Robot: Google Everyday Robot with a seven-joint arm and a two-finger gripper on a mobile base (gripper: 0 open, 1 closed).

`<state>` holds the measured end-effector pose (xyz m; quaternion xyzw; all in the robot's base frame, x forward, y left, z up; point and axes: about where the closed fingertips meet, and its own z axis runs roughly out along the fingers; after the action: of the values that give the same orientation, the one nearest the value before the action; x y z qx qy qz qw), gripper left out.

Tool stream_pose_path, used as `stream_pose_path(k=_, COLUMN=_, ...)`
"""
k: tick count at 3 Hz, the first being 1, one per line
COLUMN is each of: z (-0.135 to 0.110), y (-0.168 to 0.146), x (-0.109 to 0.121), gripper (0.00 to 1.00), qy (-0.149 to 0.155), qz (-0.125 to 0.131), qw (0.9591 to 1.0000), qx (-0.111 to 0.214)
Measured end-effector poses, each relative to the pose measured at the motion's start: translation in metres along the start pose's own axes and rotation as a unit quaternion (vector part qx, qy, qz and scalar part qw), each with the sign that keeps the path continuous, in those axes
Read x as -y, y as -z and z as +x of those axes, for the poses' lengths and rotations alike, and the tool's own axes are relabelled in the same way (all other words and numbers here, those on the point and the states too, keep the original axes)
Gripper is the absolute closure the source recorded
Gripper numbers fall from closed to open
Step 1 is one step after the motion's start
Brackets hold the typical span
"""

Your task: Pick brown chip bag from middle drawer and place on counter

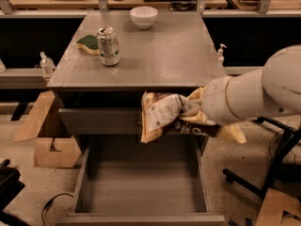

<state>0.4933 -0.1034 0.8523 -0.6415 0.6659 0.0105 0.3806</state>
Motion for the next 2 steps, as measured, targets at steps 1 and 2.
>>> stream_pose_path(k=1, z=-0.010, y=0.035, x=0.048, gripper=1.00, qy=0.000, qz=0.044, qw=0.9987, qx=-0.027)
stream_pose_path(k=2, z=-0.018, y=0.066, x=0.096, gripper=1.00, qy=0.010, qz=0.076, qw=0.9957, qx=-0.051)
